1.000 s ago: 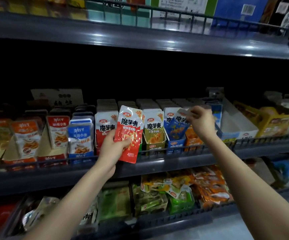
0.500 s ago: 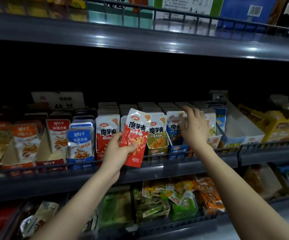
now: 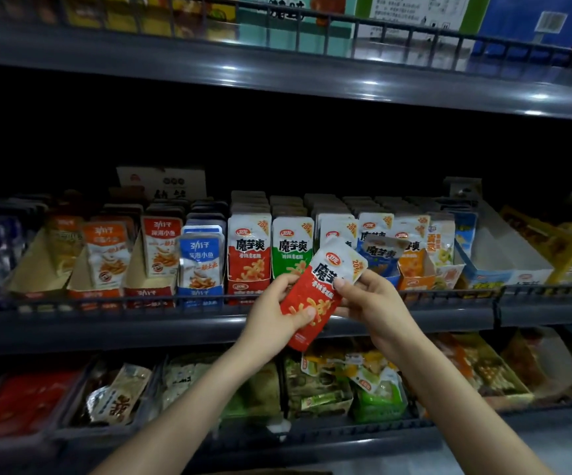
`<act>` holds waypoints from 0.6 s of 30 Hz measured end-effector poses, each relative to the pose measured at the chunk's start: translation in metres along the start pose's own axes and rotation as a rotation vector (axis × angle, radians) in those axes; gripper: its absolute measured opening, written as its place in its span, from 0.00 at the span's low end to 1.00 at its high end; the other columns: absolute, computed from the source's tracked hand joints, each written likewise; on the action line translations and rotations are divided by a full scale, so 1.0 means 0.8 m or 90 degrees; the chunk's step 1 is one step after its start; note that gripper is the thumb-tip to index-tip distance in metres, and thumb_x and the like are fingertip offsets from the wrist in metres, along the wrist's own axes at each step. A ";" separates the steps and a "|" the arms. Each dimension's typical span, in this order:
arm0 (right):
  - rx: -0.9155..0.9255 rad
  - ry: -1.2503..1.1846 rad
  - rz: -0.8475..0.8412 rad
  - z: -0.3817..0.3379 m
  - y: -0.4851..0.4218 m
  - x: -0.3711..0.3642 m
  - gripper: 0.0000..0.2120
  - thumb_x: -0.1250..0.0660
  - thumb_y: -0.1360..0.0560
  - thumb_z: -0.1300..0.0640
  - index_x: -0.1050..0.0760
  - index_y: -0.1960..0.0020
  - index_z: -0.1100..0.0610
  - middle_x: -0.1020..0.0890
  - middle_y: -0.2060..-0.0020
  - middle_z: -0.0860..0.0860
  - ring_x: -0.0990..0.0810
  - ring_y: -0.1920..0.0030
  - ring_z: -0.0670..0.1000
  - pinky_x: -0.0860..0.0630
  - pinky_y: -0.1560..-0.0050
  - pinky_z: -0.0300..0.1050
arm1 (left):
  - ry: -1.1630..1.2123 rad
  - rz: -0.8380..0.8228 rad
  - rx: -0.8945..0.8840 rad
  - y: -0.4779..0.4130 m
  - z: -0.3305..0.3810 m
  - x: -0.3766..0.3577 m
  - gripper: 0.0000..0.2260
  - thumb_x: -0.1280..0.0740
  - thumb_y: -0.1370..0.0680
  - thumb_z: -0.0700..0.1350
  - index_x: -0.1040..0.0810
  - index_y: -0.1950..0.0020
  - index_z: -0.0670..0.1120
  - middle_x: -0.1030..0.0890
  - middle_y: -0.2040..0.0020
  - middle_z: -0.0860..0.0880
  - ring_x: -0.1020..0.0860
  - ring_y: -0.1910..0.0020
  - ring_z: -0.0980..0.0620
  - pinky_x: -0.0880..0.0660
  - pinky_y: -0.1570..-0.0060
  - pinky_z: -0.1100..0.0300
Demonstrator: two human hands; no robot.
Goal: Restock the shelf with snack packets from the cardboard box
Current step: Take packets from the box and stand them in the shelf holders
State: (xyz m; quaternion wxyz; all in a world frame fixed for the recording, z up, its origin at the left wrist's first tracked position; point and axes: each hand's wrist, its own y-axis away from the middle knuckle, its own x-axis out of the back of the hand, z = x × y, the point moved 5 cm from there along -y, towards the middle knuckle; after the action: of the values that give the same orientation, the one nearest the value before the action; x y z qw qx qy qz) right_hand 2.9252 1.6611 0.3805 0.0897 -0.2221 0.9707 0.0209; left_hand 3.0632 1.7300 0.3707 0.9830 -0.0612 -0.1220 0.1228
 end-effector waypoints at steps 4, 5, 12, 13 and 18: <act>0.099 0.052 0.042 -0.016 -0.002 -0.018 0.07 0.35 0.23 0.61 0.24 0.45 0.57 0.14 0.53 0.51 0.16 0.52 0.49 0.20 0.60 0.40 | -0.075 0.068 -0.010 0.002 -0.008 0.034 0.18 0.29 0.26 0.50 0.31 0.39 0.54 0.25 0.48 0.60 0.25 0.50 0.62 0.25 0.54 0.66; 0.131 0.066 0.058 -0.023 -0.006 -0.024 0.06 0.35 0.23 0.61 0.24 0.46 0.56 0.15 0.54 0.50 0.16 0.52 0.48 0.21 0.60 0.39 | -0.103 0.122 -0.005 0.001 -0.012 0.051 0.17 0.29 0.26 0.51 0.30 0.40 0.53 0.25 0.49 0.59 0.24 0.50 0.60 0.25 0.54 0.65; 0.267 0.118 0.098 -0.045 -0.062 -0.081 0.03 0.35 0.22 0.59 0.25 0.48 0.54 0.17 0.50 0.51 0.18 0.49 0.47 0.22 0.55 0.37 | -0.537 0.470 0.051 0.006 -0.043 0.154 0.20 0.30 0.26 0.51 0.25 0.39 0.40 0.24 0.41 0.39 0.26 0.42 0.39 0.29 0.46 0.46; 0.276 0.126 0.096 -0.043 -0.072 -0.090 0.04 0.35 0.22 0.59 0.25 0.48 0.54 0.17 0.50 0.50 0.19 0.49 0.47 0.22 0.56 0.35 | -0.561 0.475 0.064 0.005 -0.047 0.162 0.22 0.30 0.26 0.51 0.26 0.38 0.39 0.24 0.40 0.38 0.27 0.41 0.38 0.30 0.45 0.45; 0.240 0.213 0.087 -0.017 -0.106 -0.108 0.02 0.35 0.22 0.56 0.26 0.50 0.49 0.18 0.52 0.47 0.19 0.49 0.47 0.21 0.53 0.44 | -0.609 0.447 0.078 -0.002 -0.074 0.180 0.26 0.28 0.27 0.50 0.27 0.34 0.38 0.24 0.40 0.37 0.29 0.39 0.36 0.29 0.45 0.44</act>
State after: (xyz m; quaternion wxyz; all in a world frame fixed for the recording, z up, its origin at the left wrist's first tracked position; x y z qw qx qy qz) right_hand 3.0363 1.6205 0.4097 -0.0340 -0.1358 0.9715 -0.1911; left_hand 3.2140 1.7601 0.3462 0.7212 0.0208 -0.5166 0.4611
